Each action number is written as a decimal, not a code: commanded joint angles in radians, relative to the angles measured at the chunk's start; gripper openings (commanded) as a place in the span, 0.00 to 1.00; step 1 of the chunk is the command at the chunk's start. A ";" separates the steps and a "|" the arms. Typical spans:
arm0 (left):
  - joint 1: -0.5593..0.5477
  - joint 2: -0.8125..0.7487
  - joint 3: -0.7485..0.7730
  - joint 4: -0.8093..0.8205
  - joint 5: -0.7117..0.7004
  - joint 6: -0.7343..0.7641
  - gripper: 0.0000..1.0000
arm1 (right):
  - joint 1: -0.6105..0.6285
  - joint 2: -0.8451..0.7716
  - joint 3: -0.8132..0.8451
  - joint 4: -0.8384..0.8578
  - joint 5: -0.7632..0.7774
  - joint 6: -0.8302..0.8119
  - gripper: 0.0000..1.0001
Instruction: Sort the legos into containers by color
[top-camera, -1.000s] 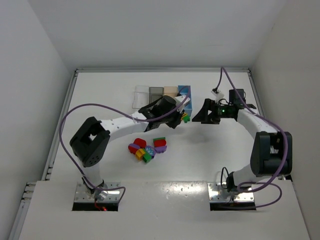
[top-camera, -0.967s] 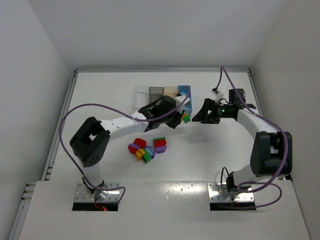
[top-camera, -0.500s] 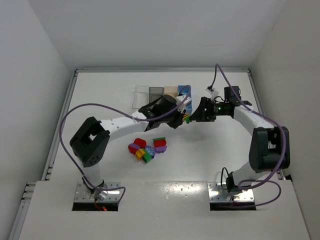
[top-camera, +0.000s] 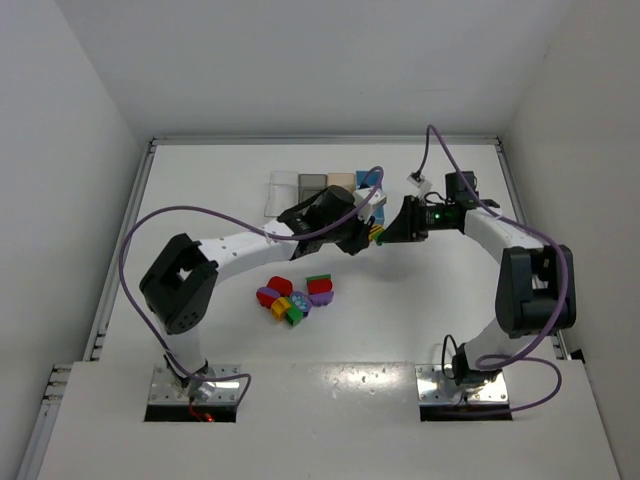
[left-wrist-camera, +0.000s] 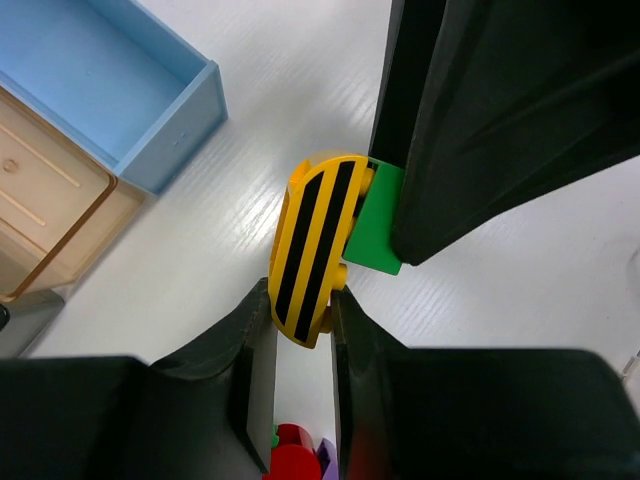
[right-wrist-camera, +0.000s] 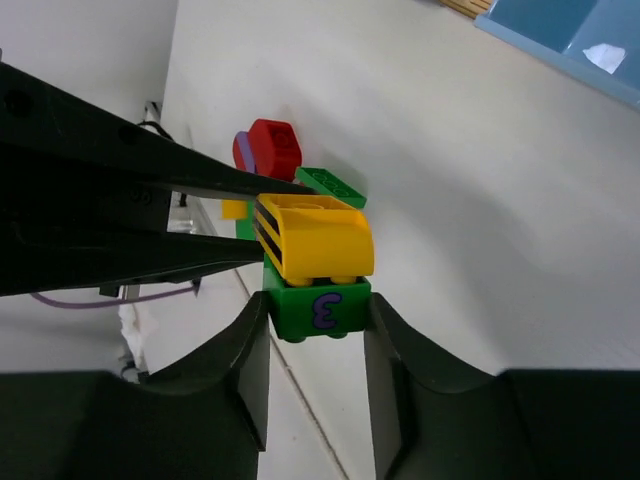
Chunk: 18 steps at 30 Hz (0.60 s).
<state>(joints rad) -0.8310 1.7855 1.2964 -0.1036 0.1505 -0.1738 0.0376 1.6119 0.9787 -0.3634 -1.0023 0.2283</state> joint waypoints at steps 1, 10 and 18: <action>-0.011 -0.009 0.046 0.033 0.024 -0.023 0.00 | 0.013 0.002 0.038 0.040 -0.127 -0.024 0.29; 0.021 0.011 0.067 0.033 -0.072 -0.055 0.00 | 0.013 -0.020 0.038 -0.035 -0.136 -0.093 0.00; 0.075 0.058 0.145 0.021 -0.152 -0.055 0.00 | 0.013 -0.083 -0.002 -0.121 -0.136 -0.167 0.00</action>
<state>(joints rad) -0.7834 1.8336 1.3884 -0.1085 0.0402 -0.2115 0.0494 1.5780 0.9764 -0.4625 -1.0973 0.1234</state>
